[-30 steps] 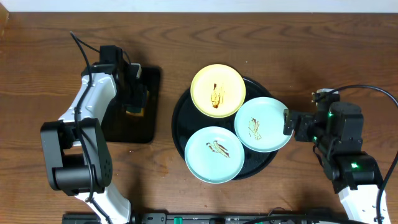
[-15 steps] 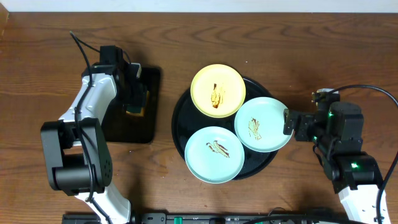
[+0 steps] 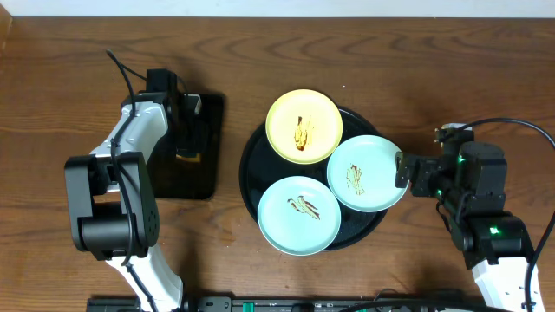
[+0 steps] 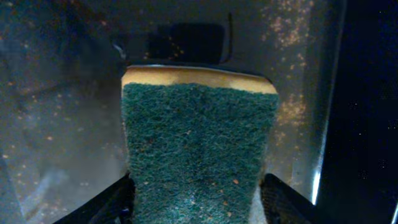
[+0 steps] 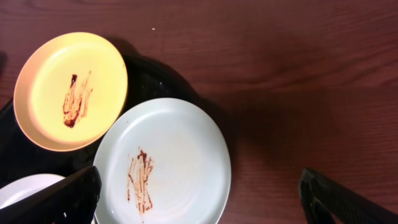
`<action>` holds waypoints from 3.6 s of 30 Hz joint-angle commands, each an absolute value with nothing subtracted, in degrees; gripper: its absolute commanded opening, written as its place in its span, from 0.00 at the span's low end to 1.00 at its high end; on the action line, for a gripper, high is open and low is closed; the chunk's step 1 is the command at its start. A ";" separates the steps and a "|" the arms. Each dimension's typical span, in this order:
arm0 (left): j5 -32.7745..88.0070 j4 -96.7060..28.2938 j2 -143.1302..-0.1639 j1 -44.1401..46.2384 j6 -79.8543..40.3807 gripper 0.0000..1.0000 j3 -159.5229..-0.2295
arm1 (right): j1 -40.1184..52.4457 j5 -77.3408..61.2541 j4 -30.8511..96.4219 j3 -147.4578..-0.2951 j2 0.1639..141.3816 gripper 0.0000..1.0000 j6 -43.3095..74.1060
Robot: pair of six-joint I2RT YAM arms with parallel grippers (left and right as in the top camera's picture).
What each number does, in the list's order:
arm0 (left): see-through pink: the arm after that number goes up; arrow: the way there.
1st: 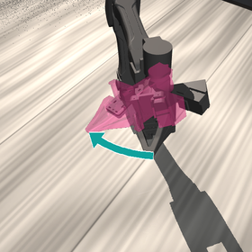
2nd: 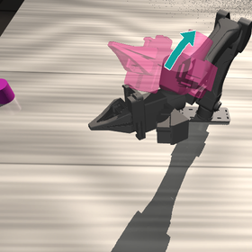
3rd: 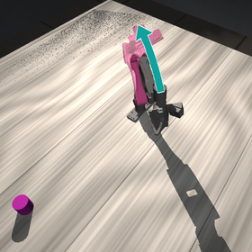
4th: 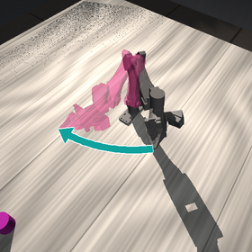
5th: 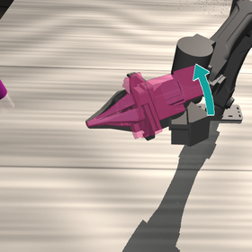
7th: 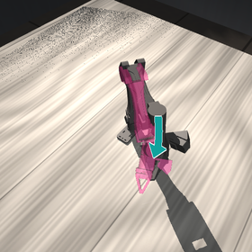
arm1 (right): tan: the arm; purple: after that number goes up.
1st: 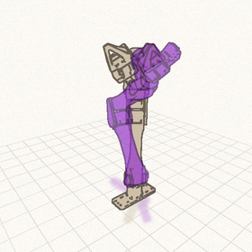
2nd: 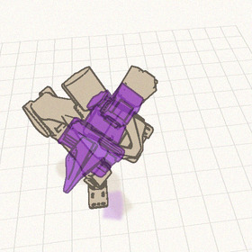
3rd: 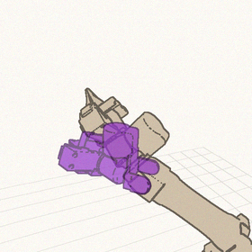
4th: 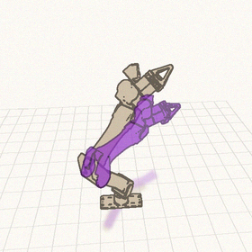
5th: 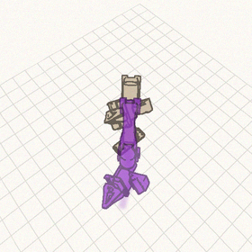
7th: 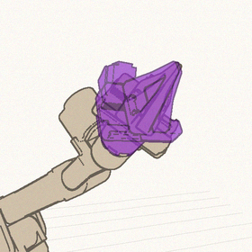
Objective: Clean dirty plates on tray and stack at the side
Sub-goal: 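Move the left gripper over the sponge in the black tray, then lower the left gripper and grasp the green-yellow sponge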
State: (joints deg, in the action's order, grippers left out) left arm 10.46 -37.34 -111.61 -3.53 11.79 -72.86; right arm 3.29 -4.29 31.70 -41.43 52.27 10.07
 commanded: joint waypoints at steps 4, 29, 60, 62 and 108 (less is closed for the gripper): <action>9.72 -37.39 -111.26 -3.40 11.53 0.55 -72.64 | 2.66 -4.51 31.51 -42.54 52.25 0.99 9.58; 6.28 -36.97 -109.27 -0.23 7.18 0.59 -72.97 | 2.66 -4.54 31.53 -42.54 52.25 0.99 9.58; 5.32 -36.95 -111.31 -0.01 6.72 0.34 -71.50 | 2.66 -4.54 31.53 -42.54 52.25 0.99 9.58; 5.32 -36.95 -111.31 -0.01 6.72 0.32 -71.50 | 2.66 -4.54 31.55 -42.54 52.25 0.99 9.58; 5.32 -42.89 -96.40 -0.03 2.63 0.08 -72.51 | 1.74 0.73 29.89 -42.52 74.81 0.48 10.26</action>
